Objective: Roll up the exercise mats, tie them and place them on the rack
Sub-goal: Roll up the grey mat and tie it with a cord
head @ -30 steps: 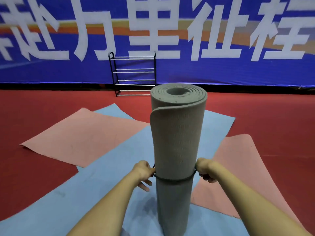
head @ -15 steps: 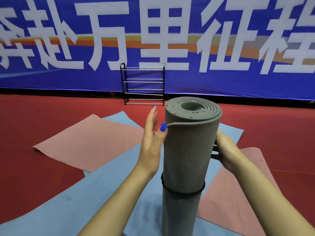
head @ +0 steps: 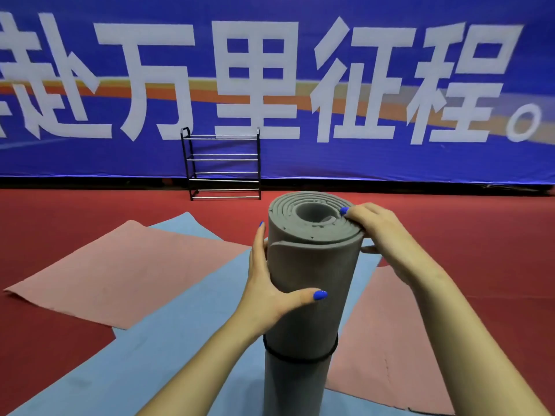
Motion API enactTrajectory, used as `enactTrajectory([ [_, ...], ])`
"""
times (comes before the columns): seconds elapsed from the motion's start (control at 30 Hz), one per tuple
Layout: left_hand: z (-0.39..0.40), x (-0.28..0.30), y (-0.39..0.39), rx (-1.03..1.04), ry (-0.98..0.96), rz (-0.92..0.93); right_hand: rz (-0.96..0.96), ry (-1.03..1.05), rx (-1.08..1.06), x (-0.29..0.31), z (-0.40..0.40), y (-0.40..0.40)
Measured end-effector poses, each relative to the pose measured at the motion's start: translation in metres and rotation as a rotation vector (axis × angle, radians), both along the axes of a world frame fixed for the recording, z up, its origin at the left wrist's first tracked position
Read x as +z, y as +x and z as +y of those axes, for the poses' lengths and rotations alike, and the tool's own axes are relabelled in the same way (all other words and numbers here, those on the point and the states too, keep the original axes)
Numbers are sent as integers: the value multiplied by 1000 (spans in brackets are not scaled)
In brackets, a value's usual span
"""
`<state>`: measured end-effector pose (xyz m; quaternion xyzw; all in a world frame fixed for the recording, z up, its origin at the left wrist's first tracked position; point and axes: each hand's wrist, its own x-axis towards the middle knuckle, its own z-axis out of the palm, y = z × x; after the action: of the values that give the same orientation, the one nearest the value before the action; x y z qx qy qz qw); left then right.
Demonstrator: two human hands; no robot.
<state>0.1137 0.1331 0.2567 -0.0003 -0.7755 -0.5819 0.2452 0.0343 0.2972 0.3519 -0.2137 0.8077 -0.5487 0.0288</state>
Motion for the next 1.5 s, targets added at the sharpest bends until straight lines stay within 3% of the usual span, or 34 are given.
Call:
enactTrajectory([
  [0.07, 7, 2, 3, -1, -48, -28, 10, 36, 39, 16, 5, -2],
  [0.17, 17, 5, 7, -6, -103, -44, -31, 336, 169, 43, 9, -7],
  [0.3, 30, 6, 5, -24, -188, -44, 38, 779, 79, 53, 2, -16],
  [0.37, 38, 6, 4, -9, -219, -46, 103, 899, 66, 54, 0, -16],
  [0.6, 78, 33, 2, -53, -272, -6, 168, 730, -41, 66, 54, -6],
  [0.7, 125, 62, -9, -117, -367, 45, 285, 741, -213, 88, 113, 3],
  [0.8, 192, 91, -26, -154, -632, 141, 398, 728, -479, 108, 191, 16],
  [0.9, 279, 109, -39, -116, -919, 118, 513, 718, -749, 114, 268, 38],
  [1.0, 347, 94, -47, -201, -1079, 145, 584, 732, -1062, 97, 344, 71],
  [1.1, 378, 52, -53, -590, -997, -111, 618, 674, -1291, 54, 421, 105],
  [1.2, 382, -4, -42, -766, -986, -385, 635, 584, -1464, -10, 499, 148],
  [1.3, 372, -62, -30, -841, -1014, -580, 482, 498, -1704, -100, 558, 197],
  [1.4, 360, -105, -21, -865, -991, -743, 7, 414, -1773, -174, 576, 232],
  [1.5, 358, -130, -22, -865, -1024, -817, -317, 398, -1782, -241, 568, 279],
])
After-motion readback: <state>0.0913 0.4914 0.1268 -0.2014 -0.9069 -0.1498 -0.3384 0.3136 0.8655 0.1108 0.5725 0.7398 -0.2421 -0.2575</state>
